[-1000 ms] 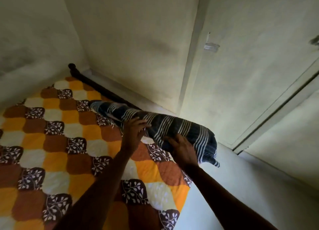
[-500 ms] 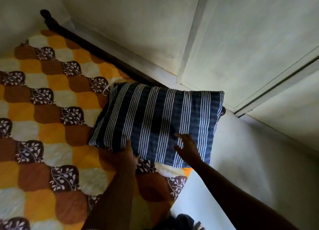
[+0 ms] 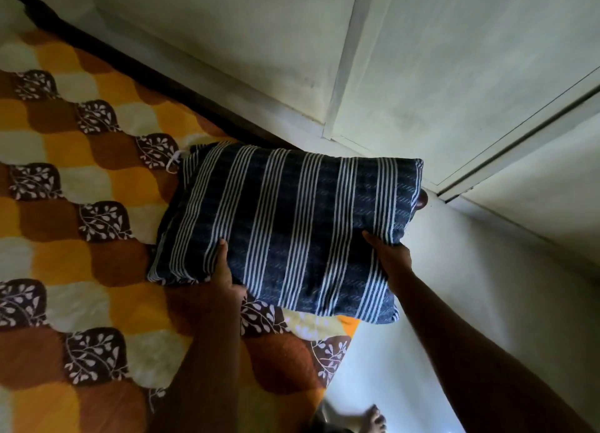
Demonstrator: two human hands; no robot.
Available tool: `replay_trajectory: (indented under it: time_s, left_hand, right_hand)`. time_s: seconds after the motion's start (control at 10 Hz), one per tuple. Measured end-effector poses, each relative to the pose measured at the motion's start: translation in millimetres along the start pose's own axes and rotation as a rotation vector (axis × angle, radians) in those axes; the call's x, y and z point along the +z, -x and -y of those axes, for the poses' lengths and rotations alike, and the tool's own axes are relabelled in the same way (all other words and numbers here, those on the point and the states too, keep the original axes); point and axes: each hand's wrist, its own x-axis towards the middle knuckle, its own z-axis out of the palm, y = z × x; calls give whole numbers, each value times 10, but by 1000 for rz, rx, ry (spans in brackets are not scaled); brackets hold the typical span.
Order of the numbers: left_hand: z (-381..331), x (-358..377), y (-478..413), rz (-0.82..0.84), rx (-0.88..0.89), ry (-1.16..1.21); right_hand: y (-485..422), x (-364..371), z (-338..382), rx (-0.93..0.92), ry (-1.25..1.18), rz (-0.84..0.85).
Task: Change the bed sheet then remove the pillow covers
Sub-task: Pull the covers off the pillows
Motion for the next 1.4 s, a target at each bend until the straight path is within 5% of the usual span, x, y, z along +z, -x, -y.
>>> replay_trajectory:
  time_s: [0.1, 0.2, 0.4, 0.5, 0.7, 0.8, 1.0, 1.1, 1.3, 1.4]
  left_hand:
    - [-36, 124, -194, 49, -87, 116]
    - [-220, 160, -529, 276, -94, 427]
    - [-616, 282, -857, 460, 182, 436]
    - [-685, 436, -1024, 601, 106, 455]
    - [-309, 584, -1167, 530, -99, 30]
    - [265, 611, -1154, 411, -217, -22]
    - [482, 850, -1202, 478, -235, 105]
    - [541, 943, -1300, 383, -191, 131]
    - [902, 666, -1161, 256, -121, 51]
    - [1010, 568, -1083, 377, -161, 13]
  right_hand:
    - [88, -34, 65, -3, -208, 70]
    - [419, -37, 196, -27, -403, 192]
    - [723, -64, 390, -181, -638, 327]
    - [677, -71, 403, -170, -657, 339]
    - [268, 137, 14, 108, -446, 158]
    - [145, 190, -128, 104, -288, 78]
    - [168, 92, -165, 93, -355, 188]
    - [146, 50, -227, 112, -412, 244]
    - [-2, -19, -475, 112, -302, 117]
    - [-12, -38, -605, 134, -164, 48]
